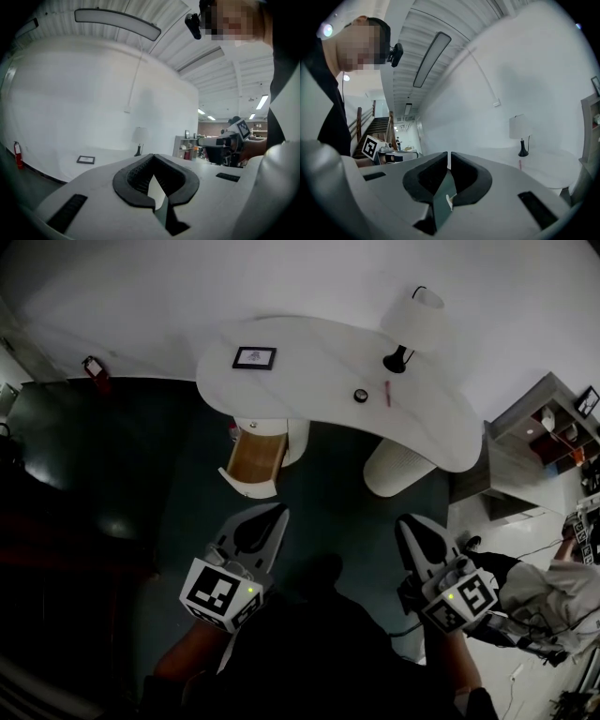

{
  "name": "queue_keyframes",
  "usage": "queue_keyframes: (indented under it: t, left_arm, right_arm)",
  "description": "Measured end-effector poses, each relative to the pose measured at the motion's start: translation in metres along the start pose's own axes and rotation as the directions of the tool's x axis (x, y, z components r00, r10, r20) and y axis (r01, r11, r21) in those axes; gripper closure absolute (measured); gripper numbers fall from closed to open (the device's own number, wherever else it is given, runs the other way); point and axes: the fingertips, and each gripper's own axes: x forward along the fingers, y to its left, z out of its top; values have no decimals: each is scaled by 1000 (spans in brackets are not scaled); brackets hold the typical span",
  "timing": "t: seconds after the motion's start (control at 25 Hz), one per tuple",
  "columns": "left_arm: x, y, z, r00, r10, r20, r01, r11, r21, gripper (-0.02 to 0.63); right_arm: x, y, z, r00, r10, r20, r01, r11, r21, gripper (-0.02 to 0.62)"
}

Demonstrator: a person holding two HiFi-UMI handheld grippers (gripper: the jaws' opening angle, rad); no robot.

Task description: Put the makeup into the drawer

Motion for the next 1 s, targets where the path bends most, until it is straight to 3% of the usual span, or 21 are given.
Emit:
queue_keyframes:
  t: [0.2,0.4,0.72,0.88,1.0]
  left_arm:
    - [67,4,20,1000,19,8,-19,1000,13,595]
    - [117,5,26,999,31,-14,-31,1000,0,594]
    - [157,32,38,998,65,-4,-65,998,-6,594]
    - [177,60,38,998,70,2,-70,997,-15,594]
    - [191,85,37,997,71,3,-71,997,-8,594]
  right_arm:
    - [17,-69,14,1000,1,-9,-1,1000,-18,577]
    - [26,-110,21,998,59,-13,-58,998,21,577]
    - [60,-140,14,994,88,-59,-84,994,68,575]
    - [96,-156,17,993,85,-81,-82,996,45,574]
    - [129,-168,24,992,81,-96,-81,997,11,509]
